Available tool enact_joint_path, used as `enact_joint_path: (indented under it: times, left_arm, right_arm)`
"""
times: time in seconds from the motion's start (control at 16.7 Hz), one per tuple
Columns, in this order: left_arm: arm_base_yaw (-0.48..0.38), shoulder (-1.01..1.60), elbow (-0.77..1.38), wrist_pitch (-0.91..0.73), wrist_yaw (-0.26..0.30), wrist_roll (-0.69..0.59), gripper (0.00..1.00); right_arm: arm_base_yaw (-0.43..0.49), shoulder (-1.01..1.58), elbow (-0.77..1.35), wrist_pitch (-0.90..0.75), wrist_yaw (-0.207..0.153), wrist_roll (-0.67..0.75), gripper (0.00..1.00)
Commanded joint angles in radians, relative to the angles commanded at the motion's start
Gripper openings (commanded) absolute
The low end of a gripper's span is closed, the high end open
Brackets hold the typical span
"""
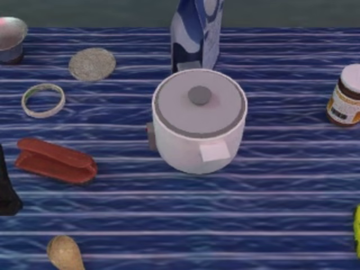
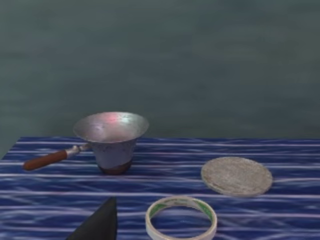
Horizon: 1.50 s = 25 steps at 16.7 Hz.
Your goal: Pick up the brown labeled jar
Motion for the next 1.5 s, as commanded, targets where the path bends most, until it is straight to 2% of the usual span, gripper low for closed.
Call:
enact_joint_path:
  times: [0.42,1.08,1.5]
  left_arm:
    - [0.0,0.0,0.0,0.0,0.0,0.0,1.0]
    - [0.0,0.0,0.0,0.0,0.0,0.0,1.0]
    - [0.0,0.0,0.0,0.0,0.0,0.0,1.0]
  right_arm:
    - [-0.01,0.554,0.526,-0.37,0.005,-0.139,1.0]
    - [-0.014,1.675,1.589,-1.04,0.02,-0.485,1.0]
    - [0.002,2.199,2.096,-1.3,0.018,-0.661,1.0]
